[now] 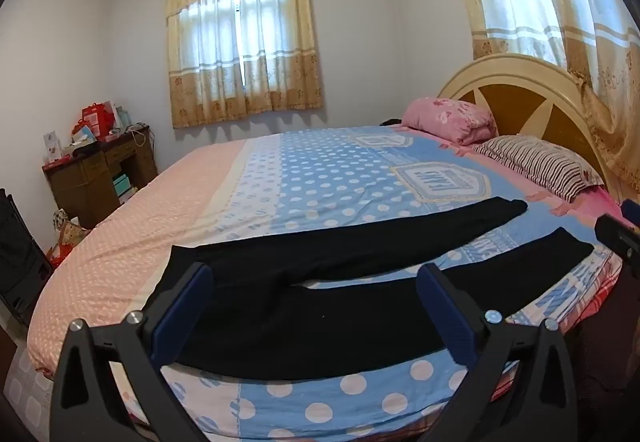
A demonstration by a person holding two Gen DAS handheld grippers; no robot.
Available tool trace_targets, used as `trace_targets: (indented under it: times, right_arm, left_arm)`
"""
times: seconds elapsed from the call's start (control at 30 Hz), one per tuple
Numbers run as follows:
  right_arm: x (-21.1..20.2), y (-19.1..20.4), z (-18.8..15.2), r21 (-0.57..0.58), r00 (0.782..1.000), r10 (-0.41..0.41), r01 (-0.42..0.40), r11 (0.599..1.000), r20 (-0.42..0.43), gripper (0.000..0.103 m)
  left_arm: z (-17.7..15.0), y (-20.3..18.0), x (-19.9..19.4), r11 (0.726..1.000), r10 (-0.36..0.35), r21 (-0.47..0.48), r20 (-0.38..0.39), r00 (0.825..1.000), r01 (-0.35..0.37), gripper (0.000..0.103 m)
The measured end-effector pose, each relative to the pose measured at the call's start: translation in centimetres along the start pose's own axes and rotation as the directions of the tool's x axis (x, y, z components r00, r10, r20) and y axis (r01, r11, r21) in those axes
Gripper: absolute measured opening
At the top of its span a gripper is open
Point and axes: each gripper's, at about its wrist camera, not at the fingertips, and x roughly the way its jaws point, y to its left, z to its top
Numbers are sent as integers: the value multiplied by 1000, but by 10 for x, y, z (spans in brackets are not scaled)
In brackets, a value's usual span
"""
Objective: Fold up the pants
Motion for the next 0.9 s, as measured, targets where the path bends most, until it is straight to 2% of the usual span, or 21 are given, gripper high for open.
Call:
trace_targets:
  times: [0.2,0.27,0.9]
  right_arm:
    - [-1,0,0,5,1000,-1,1,1000,1,102]
    - [-2,0,0,5,1000,-1,1,1000,3,102]
    - [0,-1,-1,8,1000,1,-1,1000,-10,102]
  left_arm:
    - [1,3,8,1000,0,-18,-10,1000,0,103]
    - [0,10,4,999,-2,-33,11,1000,2,103]
    - [-3,8,2,1000,18,-23,11,1000,-18,103]
